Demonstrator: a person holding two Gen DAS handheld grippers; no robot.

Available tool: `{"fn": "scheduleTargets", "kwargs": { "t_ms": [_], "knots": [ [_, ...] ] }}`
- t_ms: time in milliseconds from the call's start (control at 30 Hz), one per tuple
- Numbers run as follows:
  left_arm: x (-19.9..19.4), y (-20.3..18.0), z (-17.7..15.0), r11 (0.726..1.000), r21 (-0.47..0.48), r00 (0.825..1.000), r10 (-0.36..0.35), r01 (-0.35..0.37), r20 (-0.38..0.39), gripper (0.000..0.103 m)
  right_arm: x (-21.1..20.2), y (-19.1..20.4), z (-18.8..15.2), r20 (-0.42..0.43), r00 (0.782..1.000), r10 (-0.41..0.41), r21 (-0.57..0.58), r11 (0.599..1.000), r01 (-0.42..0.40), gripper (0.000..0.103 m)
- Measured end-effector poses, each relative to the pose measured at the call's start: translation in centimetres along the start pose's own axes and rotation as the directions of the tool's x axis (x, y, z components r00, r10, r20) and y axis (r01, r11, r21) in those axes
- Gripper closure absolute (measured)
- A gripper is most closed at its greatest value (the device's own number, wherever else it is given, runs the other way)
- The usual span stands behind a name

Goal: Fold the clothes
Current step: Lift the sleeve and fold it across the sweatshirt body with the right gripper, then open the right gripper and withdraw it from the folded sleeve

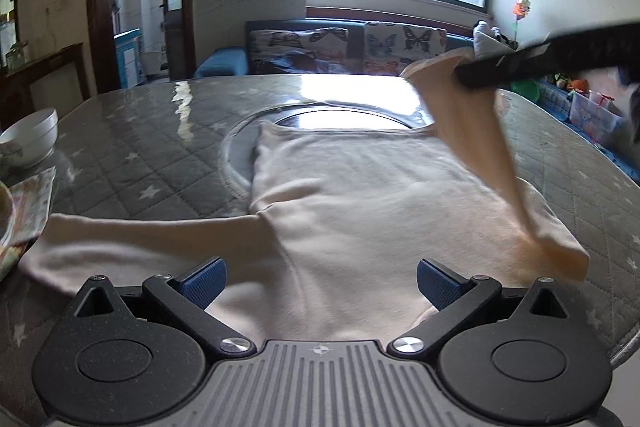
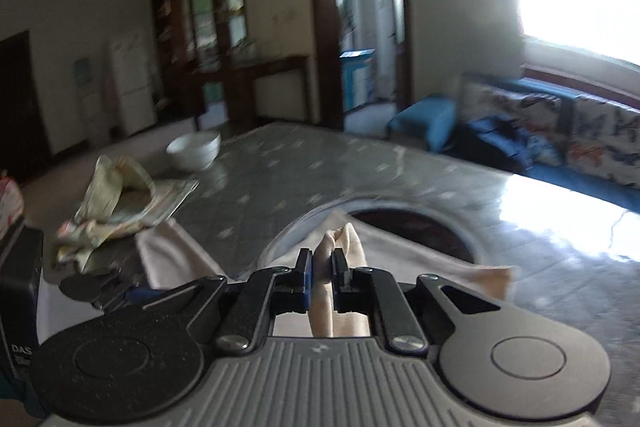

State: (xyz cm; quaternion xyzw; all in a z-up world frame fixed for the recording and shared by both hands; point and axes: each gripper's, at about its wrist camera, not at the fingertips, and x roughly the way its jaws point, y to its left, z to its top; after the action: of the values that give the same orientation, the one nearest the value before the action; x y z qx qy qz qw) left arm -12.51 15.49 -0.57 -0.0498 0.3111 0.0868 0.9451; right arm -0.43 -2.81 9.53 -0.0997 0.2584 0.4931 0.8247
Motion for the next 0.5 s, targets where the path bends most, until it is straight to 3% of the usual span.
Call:
{"fn": "scheduleTargets", "kwargs": {
  "t_ms": [300, 500],
  "knots": [
    [0.0, 0.4, -0.5, 1.0, -0.019, 1.0, 0.006, -0.006, -0.012, 0.0, 4.4, 2.5, -2.3, -0.102, 0.988, 0.119, -0.002, 0.993, -0.12, 0.094],
    [0.3, 0.7, -0.2, 1.0, -0.015, 1.0, 0.02, -0.02, -0.012, 0.0, 4.2, 2.0, -2.5, -0.088, 0.986, 0.138, 0.022, 0.99, -0.137, 0.085]
  ]
}}
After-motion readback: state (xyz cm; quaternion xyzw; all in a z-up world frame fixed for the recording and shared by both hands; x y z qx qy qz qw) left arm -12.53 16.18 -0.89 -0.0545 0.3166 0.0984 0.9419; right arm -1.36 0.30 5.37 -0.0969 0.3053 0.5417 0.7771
